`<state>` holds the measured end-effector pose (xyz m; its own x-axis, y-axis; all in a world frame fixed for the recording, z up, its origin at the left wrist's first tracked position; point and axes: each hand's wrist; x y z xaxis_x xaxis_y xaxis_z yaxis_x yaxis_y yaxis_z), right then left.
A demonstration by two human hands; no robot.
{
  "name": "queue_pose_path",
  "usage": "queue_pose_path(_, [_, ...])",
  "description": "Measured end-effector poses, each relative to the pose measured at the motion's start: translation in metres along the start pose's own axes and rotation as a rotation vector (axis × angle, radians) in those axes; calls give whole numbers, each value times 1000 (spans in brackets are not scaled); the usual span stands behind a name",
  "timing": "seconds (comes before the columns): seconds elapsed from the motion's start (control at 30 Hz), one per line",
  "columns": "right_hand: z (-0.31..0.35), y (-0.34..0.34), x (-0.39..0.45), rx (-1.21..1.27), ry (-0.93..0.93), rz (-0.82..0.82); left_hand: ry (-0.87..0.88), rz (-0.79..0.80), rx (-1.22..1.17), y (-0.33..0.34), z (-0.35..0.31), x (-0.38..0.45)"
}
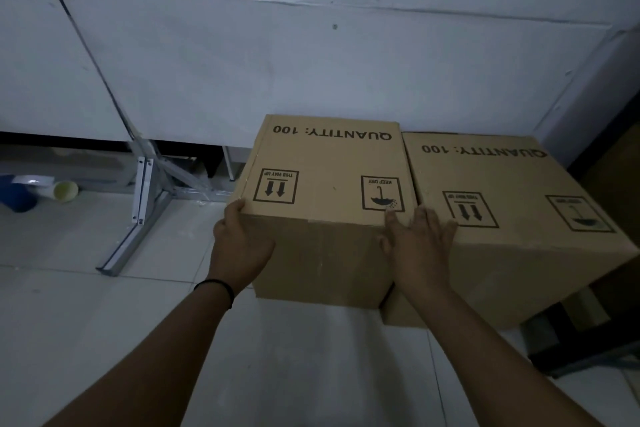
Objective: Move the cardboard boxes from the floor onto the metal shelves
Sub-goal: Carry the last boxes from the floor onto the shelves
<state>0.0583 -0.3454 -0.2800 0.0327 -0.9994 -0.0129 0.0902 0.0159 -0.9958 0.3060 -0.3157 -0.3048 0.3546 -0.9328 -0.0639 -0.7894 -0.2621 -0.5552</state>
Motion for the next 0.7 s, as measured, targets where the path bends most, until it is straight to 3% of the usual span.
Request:
queue_pose_path(0.2, [7, -2, -21, 404, 47, -64, -37, -78, -181, -8, -3, -28])
queue_pose_path(0.43, [20, -17, -55, 696, 32, -108, 1, -231, -139, -35, -9, -60])
queue_pose_path(0.7, [15, -62, -40, 711, -20, -109, 117, -230, -101, -57, -35, -54])
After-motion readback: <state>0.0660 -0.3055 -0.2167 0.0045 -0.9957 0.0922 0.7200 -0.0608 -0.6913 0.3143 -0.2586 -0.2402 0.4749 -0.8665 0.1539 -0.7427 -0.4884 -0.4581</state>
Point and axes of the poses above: each hand's wrist, its own x-axis towards the middle knuckle, its own y-axis out of the palm, z = x × y, and after that the axes turned 5 degrees about z, right-handed
